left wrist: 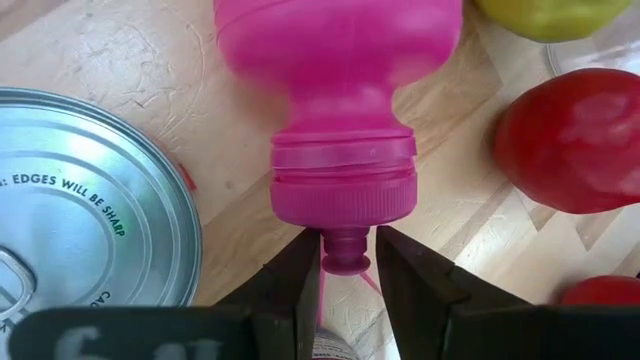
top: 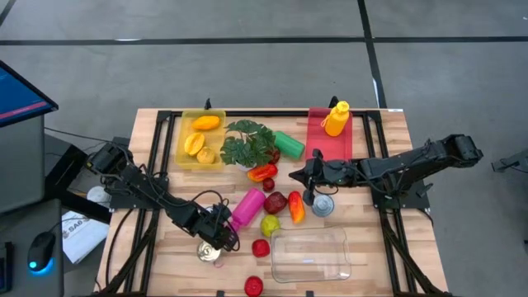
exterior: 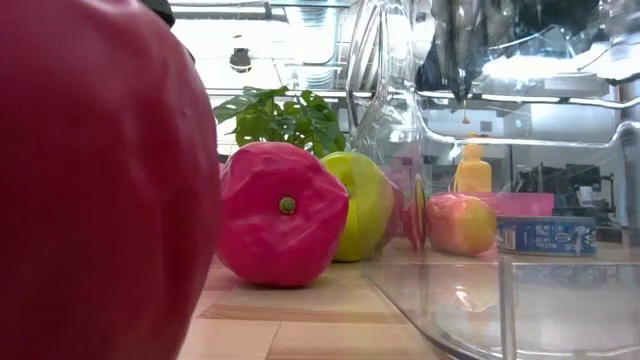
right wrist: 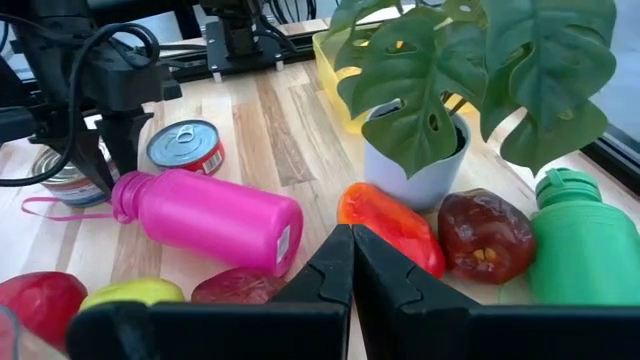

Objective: Pick & Place Food Item
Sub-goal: Put the pink water bottle into the pink bin

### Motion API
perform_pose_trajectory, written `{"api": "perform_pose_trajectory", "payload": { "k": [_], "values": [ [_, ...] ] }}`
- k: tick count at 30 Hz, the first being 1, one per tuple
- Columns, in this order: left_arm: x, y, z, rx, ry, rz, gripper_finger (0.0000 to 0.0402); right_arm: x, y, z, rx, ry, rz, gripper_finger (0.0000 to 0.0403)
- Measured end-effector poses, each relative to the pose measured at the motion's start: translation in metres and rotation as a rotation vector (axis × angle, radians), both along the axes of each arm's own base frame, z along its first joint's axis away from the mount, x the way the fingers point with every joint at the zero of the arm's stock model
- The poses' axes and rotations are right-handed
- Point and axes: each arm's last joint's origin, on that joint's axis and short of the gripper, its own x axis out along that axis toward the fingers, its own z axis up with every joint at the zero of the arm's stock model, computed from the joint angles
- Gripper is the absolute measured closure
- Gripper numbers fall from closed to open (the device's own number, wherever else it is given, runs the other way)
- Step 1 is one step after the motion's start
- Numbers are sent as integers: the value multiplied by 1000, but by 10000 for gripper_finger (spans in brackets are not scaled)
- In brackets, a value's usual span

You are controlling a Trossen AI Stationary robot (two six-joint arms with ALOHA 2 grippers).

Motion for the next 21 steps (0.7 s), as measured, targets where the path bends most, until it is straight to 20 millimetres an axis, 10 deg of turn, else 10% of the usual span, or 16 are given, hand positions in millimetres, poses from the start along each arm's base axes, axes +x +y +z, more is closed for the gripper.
{"api": "perform_pose_trajectory", "payload": {
  "k": [21],
  "values": [
    [0,0,0,-39,27,-47,310,0,0,0,0,1,1,401]
  ]
}}
